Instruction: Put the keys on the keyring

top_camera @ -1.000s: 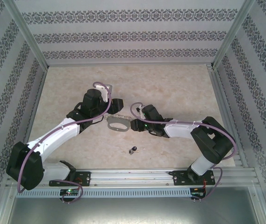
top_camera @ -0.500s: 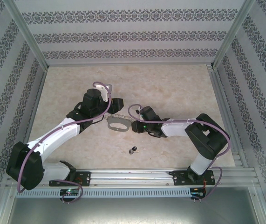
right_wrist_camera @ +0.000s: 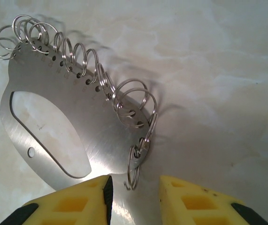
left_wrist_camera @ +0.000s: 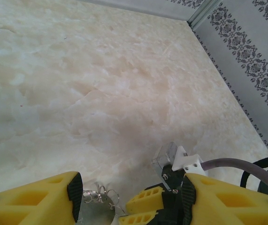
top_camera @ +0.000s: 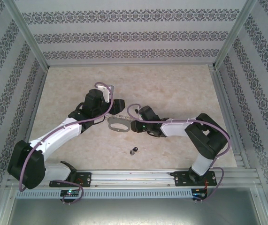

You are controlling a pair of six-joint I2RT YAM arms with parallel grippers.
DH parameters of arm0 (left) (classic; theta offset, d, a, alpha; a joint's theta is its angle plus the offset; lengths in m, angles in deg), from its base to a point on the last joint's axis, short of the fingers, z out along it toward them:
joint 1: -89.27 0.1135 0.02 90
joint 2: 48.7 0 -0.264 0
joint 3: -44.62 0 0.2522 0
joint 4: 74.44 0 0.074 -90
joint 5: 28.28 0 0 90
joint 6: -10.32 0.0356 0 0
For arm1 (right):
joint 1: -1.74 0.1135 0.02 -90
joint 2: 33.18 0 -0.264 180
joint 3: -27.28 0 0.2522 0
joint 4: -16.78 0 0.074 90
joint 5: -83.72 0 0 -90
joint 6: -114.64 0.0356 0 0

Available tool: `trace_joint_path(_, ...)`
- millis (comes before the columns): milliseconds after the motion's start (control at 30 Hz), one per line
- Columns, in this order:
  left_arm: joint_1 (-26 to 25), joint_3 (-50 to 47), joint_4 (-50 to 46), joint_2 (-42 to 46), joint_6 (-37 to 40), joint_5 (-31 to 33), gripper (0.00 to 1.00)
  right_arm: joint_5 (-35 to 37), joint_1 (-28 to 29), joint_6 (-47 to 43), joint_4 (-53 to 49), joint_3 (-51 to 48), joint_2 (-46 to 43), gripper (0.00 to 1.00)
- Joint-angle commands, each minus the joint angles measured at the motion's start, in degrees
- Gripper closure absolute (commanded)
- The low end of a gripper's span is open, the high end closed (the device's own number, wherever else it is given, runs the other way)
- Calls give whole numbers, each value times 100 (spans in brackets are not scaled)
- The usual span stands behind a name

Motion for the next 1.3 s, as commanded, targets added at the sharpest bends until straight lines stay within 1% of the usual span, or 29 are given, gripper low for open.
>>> trace_joint_path(0,48,24,252,-14,-38,-81,40,135,38,43,31,192,147,69)
trace_joint_path(167,42,44,256,-35,-28,-84,40,131,31,31,12,196,194,72)
trace_joint_path(400,50,32,287,-56,-28,-94,40,139,-1,26,26,106,141,79)
trace_joint_path(567,45,38,310,-86,-28,-104,40,138,-18,9,7,122,176,94)
trace_joint_path(667,44,36,293,-72,-30,-104,40,137,-56,-50,-44,149,170,100)
trace_joint_path(867,50,46,255,-43,-25,-103,40,129,-188,-318,43,40,-108,100)
trace_joint_path(933,50,43,252,-35,-19,-102,40,79,-234,-468,273,-120,-368,100)
trace_joint_path(1067,49,84,211,-21,-18,-129,40,-266,-293,-858,826,-457,-1050,100)
trace_joint_path(1267,50,339,13,-9,21,-394,40,-612,-464,-1296,1170,-666,-1941,100)
